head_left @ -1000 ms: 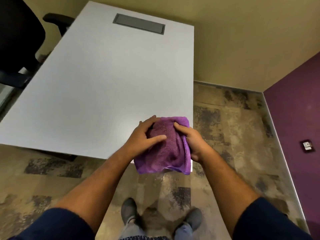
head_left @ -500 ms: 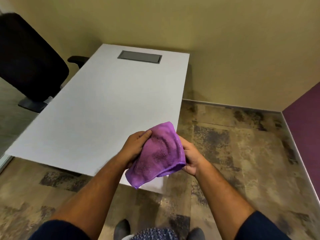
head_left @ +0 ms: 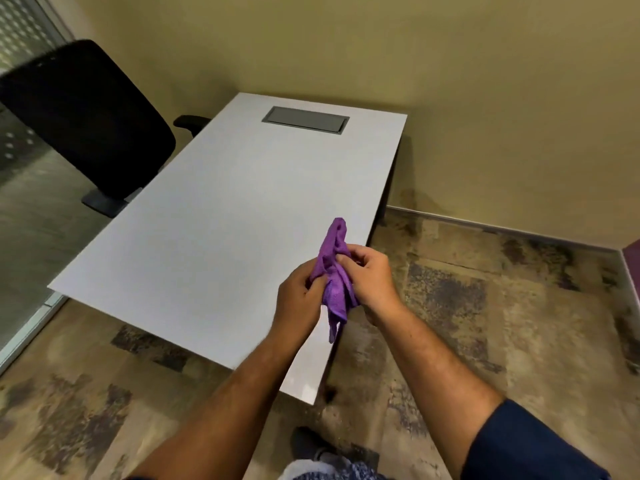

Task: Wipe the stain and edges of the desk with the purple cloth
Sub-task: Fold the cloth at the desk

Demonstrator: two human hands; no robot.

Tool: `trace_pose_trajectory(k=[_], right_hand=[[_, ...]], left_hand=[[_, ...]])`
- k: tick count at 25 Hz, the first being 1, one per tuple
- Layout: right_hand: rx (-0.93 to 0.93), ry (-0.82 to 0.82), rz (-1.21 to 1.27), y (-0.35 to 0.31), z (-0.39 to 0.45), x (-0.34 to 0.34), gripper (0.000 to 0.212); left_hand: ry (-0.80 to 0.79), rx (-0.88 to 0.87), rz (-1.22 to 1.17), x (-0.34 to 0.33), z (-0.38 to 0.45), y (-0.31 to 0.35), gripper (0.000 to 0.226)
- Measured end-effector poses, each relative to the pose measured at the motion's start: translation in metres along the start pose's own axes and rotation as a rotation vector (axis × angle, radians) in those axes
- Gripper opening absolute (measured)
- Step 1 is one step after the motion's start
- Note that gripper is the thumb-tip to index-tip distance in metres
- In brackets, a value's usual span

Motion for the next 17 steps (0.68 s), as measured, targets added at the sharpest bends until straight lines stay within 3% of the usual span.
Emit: trace_pose_trajectory(k=[5,9,12,15,17], right_hand=[[0.029,0.048,-0.193,-0.029,0.039,0.017,0.020],[-0.080,0.087,-0.057,-0.039,0.059,0.008,0.008],[-0.197,-0.042,0.159,-0.048,0.069,-0.012,0.013],[-0.254,-0.245,0.312,-0.062,0.085,0.004,0.030],[-0.208,-0.281,0.304,-0.063,0.105,0.030,0.031]], left_hand=[[0.161,0.145,-0.323,0.036,0.063,0.010,0.036],[0.054,0.081,-0.178,0.029,0.091,0.031,0.038],[-0.123,0.053,-0.190,0.008,0.099,0.036,0.041],[-0.141,-0.017,-0.192,0.008,0.110,0.030,0.063],[-0.106,-0.019,-0.139,0.008,0.125,0.033,0.058]])
Point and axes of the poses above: each hand's wrist, its own z-axis towards the middle knuckle, its own x-axis out of the back of the hand, y = z × x, the point moved 3 cm from there along z, towards the middle knuckle, and after that the axes turned 2 degrees about -y, right-handed, at the moved point
